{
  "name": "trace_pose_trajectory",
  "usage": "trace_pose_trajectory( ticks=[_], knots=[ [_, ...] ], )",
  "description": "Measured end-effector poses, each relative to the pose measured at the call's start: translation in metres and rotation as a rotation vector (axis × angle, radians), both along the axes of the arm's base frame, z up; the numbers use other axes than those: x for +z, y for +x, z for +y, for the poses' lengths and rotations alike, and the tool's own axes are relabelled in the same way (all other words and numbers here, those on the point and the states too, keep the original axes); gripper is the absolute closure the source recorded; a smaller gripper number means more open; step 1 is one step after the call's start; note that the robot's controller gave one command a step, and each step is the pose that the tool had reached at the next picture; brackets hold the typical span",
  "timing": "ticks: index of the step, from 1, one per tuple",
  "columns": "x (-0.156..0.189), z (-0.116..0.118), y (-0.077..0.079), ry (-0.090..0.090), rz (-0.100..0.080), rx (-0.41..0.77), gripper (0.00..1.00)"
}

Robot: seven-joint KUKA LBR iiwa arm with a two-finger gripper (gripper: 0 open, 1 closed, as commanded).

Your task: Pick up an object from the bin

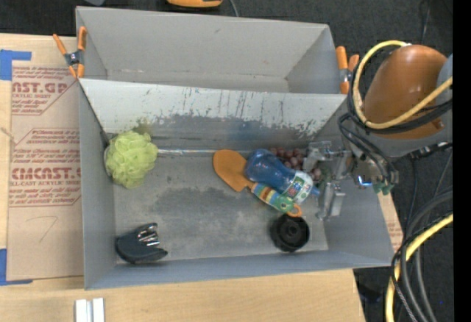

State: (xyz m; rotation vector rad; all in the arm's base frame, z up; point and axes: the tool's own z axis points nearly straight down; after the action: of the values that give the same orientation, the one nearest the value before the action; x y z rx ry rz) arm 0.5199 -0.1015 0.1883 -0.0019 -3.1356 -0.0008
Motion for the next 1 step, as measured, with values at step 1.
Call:
trace_pose_trajectory(
  ticks=[1],
  knots=[
    [0.0039,0.0004,0.0019,-0.001,-0.008,0.002,0.0]
  ],
)
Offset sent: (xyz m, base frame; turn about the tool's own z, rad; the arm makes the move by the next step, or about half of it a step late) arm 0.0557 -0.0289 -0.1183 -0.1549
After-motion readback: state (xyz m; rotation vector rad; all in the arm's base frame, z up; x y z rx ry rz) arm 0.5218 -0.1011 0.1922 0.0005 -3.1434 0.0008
